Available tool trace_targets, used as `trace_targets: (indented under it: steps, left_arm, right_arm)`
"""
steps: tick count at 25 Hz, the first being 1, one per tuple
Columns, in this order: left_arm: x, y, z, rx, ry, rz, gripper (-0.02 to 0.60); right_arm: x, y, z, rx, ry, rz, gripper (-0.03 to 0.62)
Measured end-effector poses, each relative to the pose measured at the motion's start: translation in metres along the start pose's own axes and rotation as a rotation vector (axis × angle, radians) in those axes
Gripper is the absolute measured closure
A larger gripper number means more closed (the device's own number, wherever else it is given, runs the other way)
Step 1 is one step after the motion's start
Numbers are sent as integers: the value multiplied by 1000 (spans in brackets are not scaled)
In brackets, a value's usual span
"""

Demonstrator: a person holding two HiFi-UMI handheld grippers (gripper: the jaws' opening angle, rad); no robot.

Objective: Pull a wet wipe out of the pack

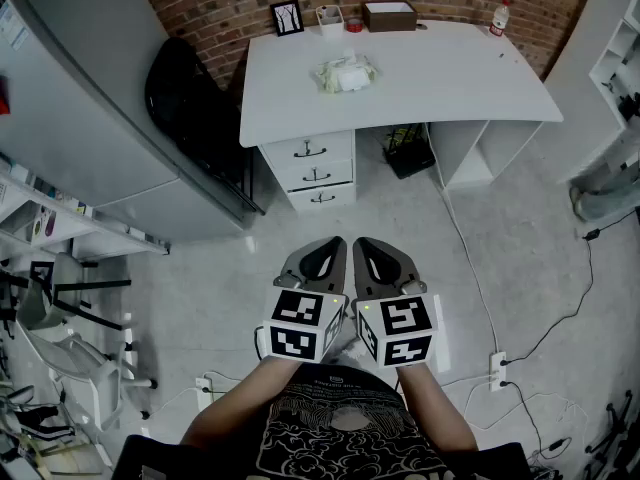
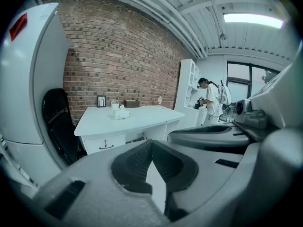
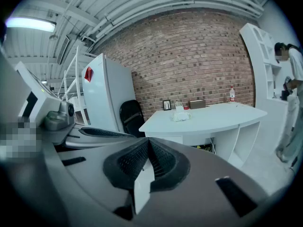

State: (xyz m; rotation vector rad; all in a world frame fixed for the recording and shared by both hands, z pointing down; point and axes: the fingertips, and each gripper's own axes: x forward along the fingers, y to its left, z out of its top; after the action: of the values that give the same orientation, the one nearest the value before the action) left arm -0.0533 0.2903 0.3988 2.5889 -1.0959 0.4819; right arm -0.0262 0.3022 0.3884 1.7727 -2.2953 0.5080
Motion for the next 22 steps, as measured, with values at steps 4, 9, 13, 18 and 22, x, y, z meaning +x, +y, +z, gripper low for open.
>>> trace_targets:
  steps: [4, 9, 13, 18, 22]
  left_arm:
    - [1, -3, 0, 3, 3, -11, 571]
    - [4, -4, -5, 5, 14, -22, 571]
    - [9, 0, -6, 10, 21, -39, 571]
    - [25, 6, -5, 11, 23, -73, 571]
    - [42, 18, 0, 15, 18, -114, 571]
  right_arm:
    - [0, 0, 1, 0, 2, 2, 577]
    - [1, -4, -3, 9, 1, -6, 577]
    - [7, -3, -5, 8, 18, -13, 577]
    - [22, -8, -5, 4, 32, -26, 577]
    - [43, -15, -3, -8, 43, -49, 577]
